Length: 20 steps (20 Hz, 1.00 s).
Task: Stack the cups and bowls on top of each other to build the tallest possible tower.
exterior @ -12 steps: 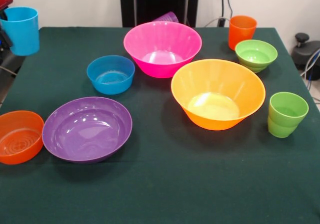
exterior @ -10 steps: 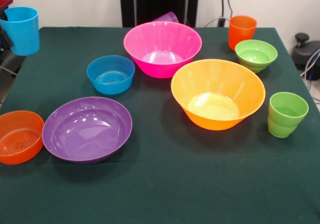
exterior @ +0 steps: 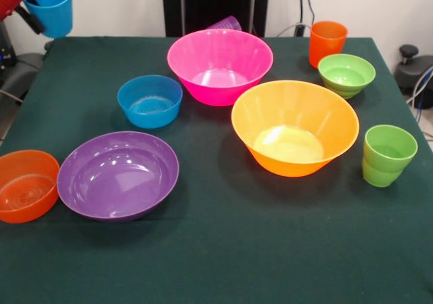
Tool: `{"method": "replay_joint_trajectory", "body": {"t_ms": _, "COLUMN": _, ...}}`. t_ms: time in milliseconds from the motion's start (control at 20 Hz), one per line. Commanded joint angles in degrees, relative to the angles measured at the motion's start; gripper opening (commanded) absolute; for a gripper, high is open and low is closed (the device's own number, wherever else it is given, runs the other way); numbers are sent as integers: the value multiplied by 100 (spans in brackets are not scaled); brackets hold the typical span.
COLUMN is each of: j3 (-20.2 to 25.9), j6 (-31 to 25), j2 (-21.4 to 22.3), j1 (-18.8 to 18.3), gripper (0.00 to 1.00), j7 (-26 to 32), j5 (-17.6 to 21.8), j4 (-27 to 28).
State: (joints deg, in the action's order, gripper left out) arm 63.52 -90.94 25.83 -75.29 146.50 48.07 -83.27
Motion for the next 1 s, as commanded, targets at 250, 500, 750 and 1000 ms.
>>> {"method": "replay_joint_trajectory", "body": {"t_ms": 250, "j3": -562, "j6": -356, "j2": 103, "j1": 248, "gripper": 0, "j7": -431, "j5": 46, "j4": 241}}
{"method": "replay_joint_trajectory", "body": {"t_ms": 500, "j3": -549, "j6": -122, "j2": 81, "j1": 210, "gripper": 0, "j7": -788, "j5": -99, "j4": -10}}
{"method": "replay_joint_trajectory", "body": {"t_ms": 750, "j3": -544, "j6": 103, "j2": 103, "j1": 202, "gripper": 0, "j7": -1109, "j5": -216, "j4": -212}}
{"method": "replay_joint_trajectory", "body": {"t_ms": 1000, "j3": -511, "j6": 580, "j2": 142, "j1": 178, "gripper": 0, "j7": -1602, "j5": -288, "j4": -516}}
